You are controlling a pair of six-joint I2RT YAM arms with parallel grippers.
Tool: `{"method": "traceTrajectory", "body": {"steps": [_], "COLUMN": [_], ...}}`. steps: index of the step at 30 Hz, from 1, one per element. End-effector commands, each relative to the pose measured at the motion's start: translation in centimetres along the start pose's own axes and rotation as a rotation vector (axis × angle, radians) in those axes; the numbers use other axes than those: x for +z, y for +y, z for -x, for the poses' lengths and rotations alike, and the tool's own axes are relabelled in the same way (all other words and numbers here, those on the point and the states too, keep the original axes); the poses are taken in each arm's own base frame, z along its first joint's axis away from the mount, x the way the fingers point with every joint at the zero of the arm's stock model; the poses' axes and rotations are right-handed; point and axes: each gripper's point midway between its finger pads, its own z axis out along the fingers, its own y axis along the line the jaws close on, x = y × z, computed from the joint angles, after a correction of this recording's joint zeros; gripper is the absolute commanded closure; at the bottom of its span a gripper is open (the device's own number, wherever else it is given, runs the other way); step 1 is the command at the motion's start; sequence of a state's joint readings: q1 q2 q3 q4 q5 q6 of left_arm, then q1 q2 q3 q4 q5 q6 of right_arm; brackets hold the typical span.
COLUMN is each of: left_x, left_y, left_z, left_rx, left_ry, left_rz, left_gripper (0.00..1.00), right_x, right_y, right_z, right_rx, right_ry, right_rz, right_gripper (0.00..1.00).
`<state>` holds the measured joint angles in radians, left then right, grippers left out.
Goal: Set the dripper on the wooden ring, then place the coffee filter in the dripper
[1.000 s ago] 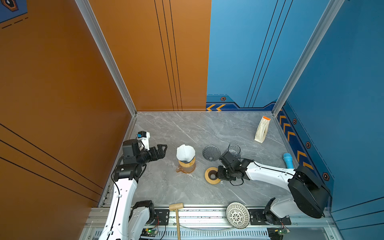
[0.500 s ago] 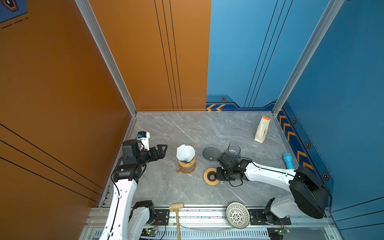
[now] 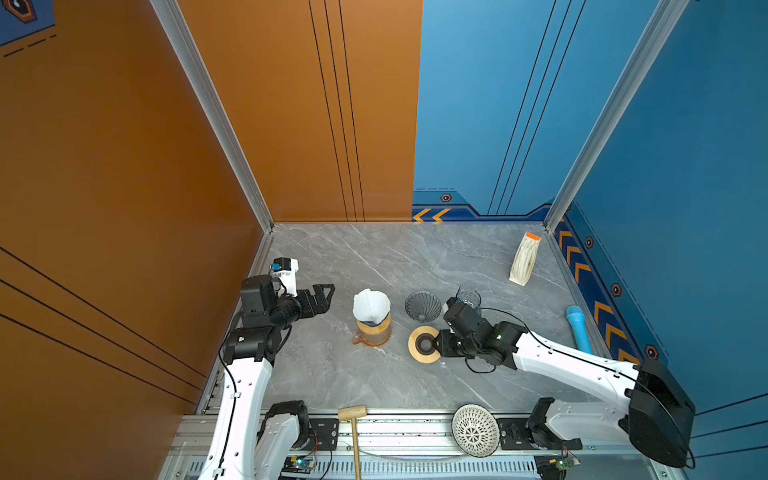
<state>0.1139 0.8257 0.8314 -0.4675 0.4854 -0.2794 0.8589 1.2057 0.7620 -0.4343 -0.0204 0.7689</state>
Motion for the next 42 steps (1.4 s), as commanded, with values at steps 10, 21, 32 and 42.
{"method": "traceTrajectory", "body": {"steps": [10,21,32,42], "left_x": [-1.4,-0.2,1.1,1.2], "left_y": [-7.6,-11.4,-10.2,-9.9], "left_z": [4.1,3.5,2.3,1.7], "left_rx": [0.123,0.228,0.211,0.214], "left_ry": [-0.063,-0.029,0.007,0.022], "left_rz": [-0.209,-0.318,-0.278,-0.271], "left_gripper": [0.02,0.02,0.02,0.02], "right_x": [-7.3,-9.7,-7.7,-4.2], "right_y": [-2.7,-5.8,-6.0,-5.2], "right_z": [6.3,7.1,4.8,2.4], "right_rx": [0.019,0.086,0.057,0.193], "right_ry": [-0.181,-0.149,-0.07,-0.061], "right_rz": [-0.027,-0.037,-0.041,0.01], "right_gripper": [0.82,0.82,0.72,0.58]}}
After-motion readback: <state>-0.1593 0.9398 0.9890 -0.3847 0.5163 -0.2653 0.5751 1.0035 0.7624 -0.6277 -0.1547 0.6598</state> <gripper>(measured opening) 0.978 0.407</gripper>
